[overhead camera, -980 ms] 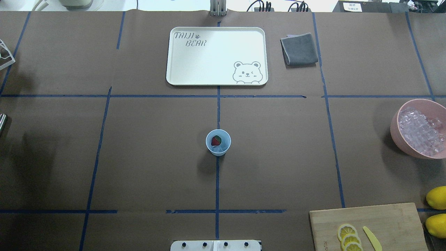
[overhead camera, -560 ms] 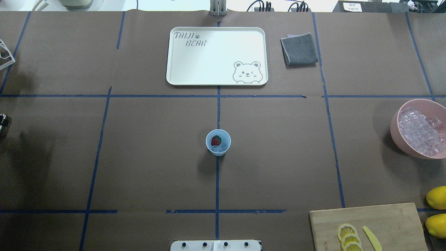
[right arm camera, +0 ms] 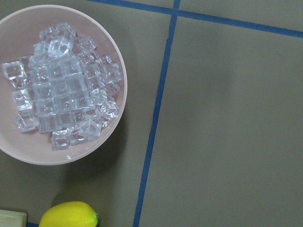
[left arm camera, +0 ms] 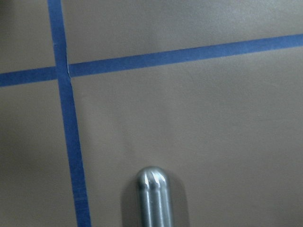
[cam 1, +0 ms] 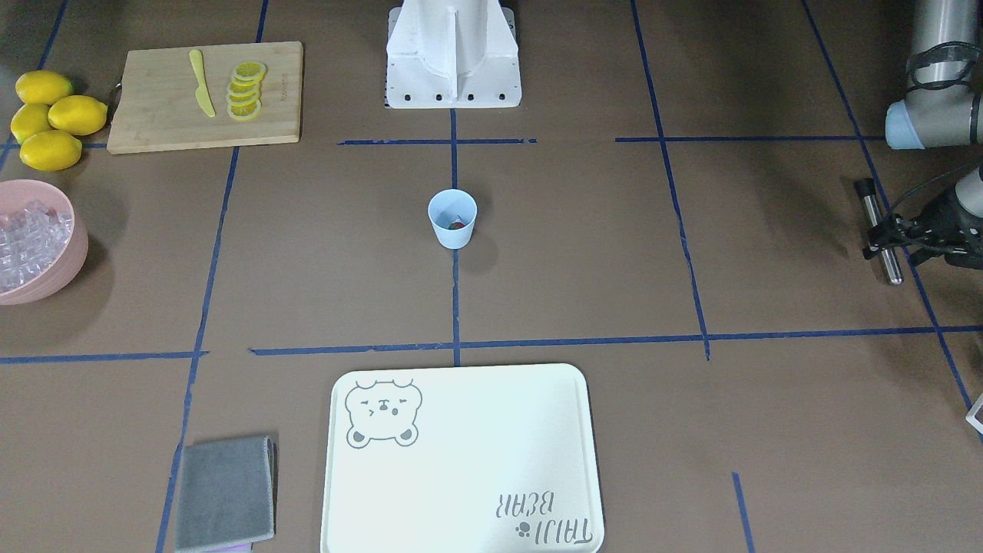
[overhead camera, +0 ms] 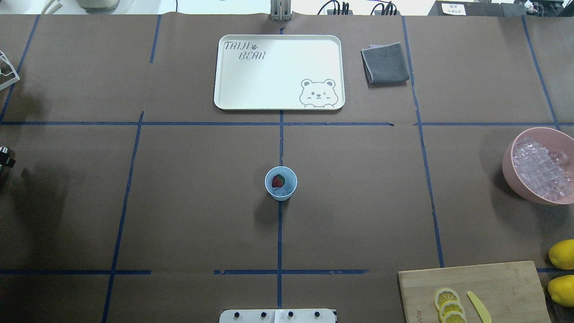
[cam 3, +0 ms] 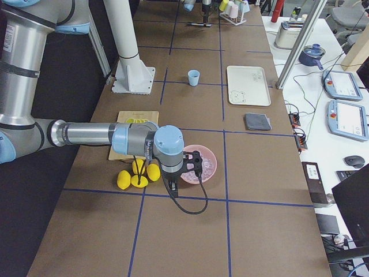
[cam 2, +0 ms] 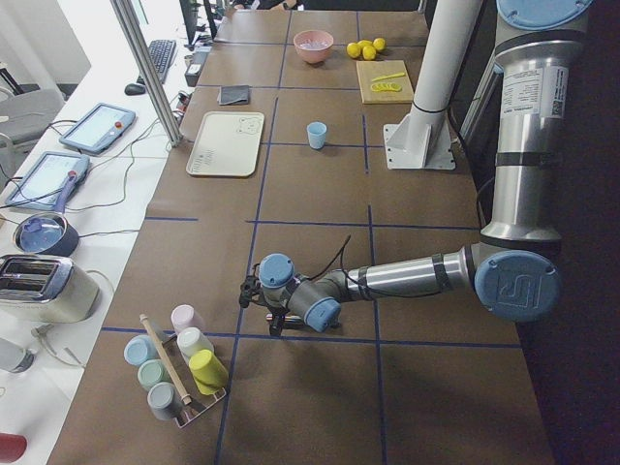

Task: Mash ice and strawberries in cup
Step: 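Lower the left gripper and grasp the steel muddler upright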

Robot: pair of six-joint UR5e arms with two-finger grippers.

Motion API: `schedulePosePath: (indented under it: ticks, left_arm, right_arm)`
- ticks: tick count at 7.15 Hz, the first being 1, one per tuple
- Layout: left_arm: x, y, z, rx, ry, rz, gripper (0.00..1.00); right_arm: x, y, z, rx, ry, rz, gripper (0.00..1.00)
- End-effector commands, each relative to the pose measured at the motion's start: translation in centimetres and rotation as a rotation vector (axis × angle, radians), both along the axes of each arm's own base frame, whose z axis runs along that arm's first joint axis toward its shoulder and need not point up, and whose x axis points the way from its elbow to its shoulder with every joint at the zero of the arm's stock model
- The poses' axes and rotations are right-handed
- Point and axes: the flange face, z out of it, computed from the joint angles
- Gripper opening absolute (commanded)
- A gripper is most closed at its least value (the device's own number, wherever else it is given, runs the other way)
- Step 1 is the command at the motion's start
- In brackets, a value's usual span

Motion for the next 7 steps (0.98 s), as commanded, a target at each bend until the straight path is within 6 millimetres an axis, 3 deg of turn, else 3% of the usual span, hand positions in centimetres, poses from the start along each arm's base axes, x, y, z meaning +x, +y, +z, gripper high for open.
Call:
schedulePosePath:
  ticks: [1,2,3,4,6,7]
  left_arm:
    - [0.0,0.1,0.2,-0.004,-0.002,0.001,0.71]
    - [0.0,0.0,0.2,-0.004,-0.004,0.001,0.54]
    - [0.7,0.1,0.1,0.001,-0.004,0.019,0.23]
    - [1.1,0.1,0.0,0.005,-0.003,0.026,0.08]
    - [1.1,-0.3,-0.3,0.020,-0.014,0.017,0.04]
    - [1.5,-1.0,-2.2,0.052,0.003,0.018,0.04]
  right_arm:
    - [0.0,0.0,0.0,-0.001,0.000,0.001,0.99]
    - [0.0,0.0,0.0,0.001,0.000,-0.001,0.99]
    - [0.0,0.0,0.0,0.001,0.000,-0.001,0.99]
    - [0.0,0.0,0.0,0.001,0.000,0.001,0.99]
    - [0.0,0.0,0.0,0.001,0.000,-0.001,0.99]
    - [0.0,0.0,0.0,0.001,0.000,-0.001,0.99]
